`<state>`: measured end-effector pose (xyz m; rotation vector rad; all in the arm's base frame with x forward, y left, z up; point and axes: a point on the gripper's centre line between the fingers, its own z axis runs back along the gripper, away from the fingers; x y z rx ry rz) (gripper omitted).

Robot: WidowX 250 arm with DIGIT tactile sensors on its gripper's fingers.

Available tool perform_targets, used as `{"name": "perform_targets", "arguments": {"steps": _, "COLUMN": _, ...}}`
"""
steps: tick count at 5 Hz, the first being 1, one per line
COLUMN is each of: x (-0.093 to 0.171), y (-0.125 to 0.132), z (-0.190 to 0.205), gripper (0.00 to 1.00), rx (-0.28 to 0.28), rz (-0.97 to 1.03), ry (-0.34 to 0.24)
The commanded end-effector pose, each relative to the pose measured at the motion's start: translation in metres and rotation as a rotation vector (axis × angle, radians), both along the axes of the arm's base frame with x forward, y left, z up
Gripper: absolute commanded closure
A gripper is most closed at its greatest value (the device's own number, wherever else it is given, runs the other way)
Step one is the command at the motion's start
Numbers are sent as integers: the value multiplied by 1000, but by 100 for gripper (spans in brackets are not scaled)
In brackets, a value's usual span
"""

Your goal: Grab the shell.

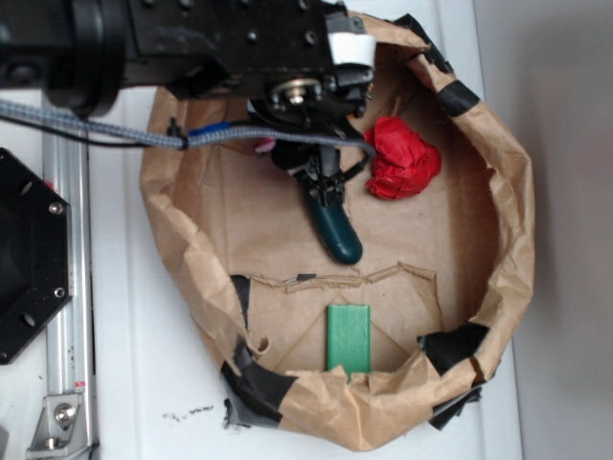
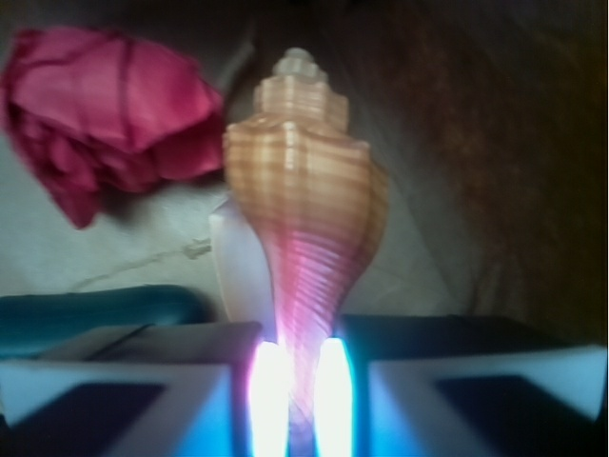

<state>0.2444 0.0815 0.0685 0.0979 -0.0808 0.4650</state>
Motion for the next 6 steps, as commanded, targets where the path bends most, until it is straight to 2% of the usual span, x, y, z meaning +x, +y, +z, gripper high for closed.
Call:
{"name": "perform_targets", "arguments": {"steps": 1, "x": 6, "y": 16, "z": 6, "gripper": 0, "rx": 25, "rz": -24, "ry": -56}}
{"name": "perform_targets", "arguments": {"steps": 3, "x": -1, "y": 29, "z": -6, "gripper": 0, "rx": 36, "rz": -30, "ry": -67}}
{"name": "perform_targets", "arguments": {"steps": 4, "x": 2, "y": 32, "z": -10, "gripper": 0, "rx": 9, "rz": -60, "ry": -94}}
{"name": "perform_targets", "arguments": {"steps": 6, "x": -6, "y": 18, "z": -32, "gripper": 0, "rx": -44, "rz": -179, "ry": -88}}
